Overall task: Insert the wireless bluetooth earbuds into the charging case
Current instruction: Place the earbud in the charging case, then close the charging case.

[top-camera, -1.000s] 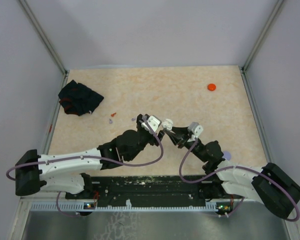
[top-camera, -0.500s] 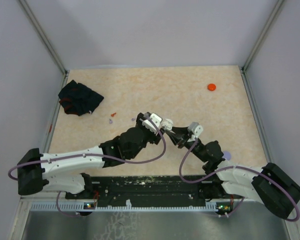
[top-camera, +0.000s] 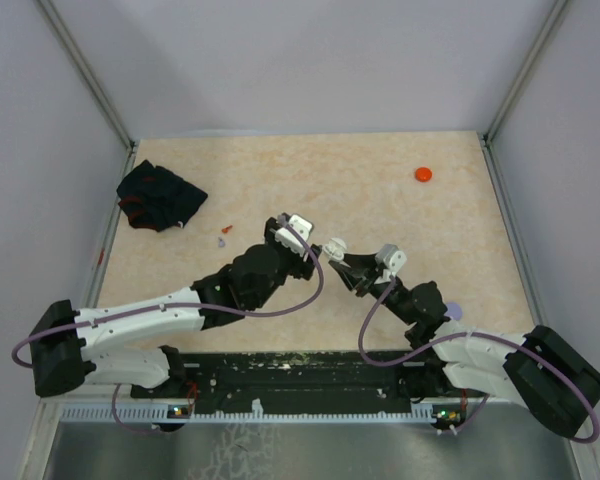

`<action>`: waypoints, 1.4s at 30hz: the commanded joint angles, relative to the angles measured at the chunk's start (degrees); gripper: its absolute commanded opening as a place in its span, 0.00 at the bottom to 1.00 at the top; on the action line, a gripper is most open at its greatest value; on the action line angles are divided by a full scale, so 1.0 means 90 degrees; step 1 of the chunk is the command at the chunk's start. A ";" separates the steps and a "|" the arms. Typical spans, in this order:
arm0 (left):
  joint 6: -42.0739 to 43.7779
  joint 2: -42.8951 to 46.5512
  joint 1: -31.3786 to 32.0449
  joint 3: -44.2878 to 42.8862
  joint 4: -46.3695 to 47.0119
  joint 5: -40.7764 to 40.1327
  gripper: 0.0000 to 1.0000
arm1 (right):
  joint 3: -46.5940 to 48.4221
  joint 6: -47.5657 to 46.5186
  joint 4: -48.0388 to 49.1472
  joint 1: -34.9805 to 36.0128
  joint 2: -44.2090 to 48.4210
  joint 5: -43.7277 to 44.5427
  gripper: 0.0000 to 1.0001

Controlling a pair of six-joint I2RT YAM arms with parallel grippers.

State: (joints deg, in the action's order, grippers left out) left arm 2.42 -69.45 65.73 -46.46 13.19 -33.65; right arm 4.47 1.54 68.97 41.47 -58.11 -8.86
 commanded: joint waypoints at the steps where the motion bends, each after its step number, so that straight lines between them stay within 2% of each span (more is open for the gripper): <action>1: -0.0290 0.0196 -0.0218 -0.0026 0.0068 0.0538 0.75 | 0.0060 0.0057 0.0344 0.0001 0.0091 -0.0157 0.00; 5: -0.0944 0.0624 -0.0946 0.0120 -0.0039 0.1942 0.75 | 0.0095 0.0061 0.0318 0.0001 0.0063 -0.0341 0.00; 8: -0.1331 0.0914 -0.1456 0.0241 -0.0056 0.3041 0.80 | 0.0144 0.0059 0.0268 0.0001 0.0024 -0.0532 0.00; 18: -0.1635 0.1009 -0.2115 0.0197 -0.0060 0.5826 0.88 | 0.0177 0.0068 0.0400 0.0001 -0.0028 -0.1186 0.00; 27: -0.1939 0.0164 -0.2201 -0.0181 -0.0042 0.7115 0.93 | 0.0206 0.0137 0.0381 0.0000 0.0068 -0.1513 0.00; 33: -0.2056 -0.0288 -0.2206 -0.0396 -0.0004 0.7814 0.88 | 0.0226 0.0142 0.0345 -0.0004 0.0051 -0.1519 0.00; 42: -0.2195 -0.0125 -0.2226 -0.0179 0.0598 0.8417 0.83 | 0.0274 0.0146 0.0219 0.0001 0.0015 -0.1472 0.00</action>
State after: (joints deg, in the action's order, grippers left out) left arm -16.29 -72.10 46.11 -47.88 13.67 36.77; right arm 4.51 2.15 68.99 41.47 -58.22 -21.43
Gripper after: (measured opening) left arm 0.838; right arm 0.253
